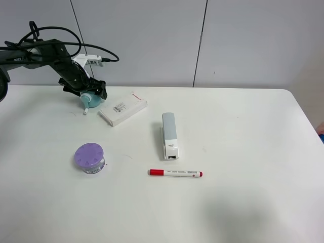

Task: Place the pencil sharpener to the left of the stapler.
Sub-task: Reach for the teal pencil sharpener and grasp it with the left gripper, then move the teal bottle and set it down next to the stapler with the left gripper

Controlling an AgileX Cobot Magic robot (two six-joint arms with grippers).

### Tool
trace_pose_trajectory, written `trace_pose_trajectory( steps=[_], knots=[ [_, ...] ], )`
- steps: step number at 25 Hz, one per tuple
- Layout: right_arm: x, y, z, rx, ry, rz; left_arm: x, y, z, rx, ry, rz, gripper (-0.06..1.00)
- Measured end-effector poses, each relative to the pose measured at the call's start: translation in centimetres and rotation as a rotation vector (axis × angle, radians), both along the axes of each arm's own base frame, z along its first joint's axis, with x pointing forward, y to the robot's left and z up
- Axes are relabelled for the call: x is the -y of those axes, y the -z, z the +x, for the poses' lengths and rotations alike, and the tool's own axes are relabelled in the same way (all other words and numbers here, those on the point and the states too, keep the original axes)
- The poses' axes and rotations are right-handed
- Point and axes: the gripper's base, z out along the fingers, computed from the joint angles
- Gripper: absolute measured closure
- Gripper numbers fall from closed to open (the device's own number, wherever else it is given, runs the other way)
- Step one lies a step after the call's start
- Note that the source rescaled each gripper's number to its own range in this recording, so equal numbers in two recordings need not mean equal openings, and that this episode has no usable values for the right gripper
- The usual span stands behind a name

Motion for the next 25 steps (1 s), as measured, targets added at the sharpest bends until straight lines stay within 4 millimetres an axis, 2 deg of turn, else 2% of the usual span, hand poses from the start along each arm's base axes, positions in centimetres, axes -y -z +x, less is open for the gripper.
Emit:
trace_pose_trajectory(
  steps=[2, 4, 6, 20, 25],
  knots=[
    [0.0, 0.0, 0.0, 0.0, 0.0, 0.0, 0.0, 0.0, 0.0, 0.0, 0.0, 0.0, 0.37],
    [0.0, 0.0, 0.0, 0.0, 0.0, 0.0, 0.0, 0.0, 0.0, 0.0, 0.0, 0.0, 0.71],
    [0.0, 0.0, 0.0, 0.0, 0.0, 0.0, 0.17, -0.02, -0.01, 0.0, -0.002, -0.009, 0.94],
    [0.0, 0.0, 0.0, 0.0, 0.0, 0.0, 0.17, -0.02, -0.01, 0.0, -0.002, -0.01, 0.94],
    [0.0, 0.0, 0.0, 0.0, 0.0, 0.0, 0.17, -0.68, -0.03, 0.009, -0.001, -0.01, 0.94]
  ],
)
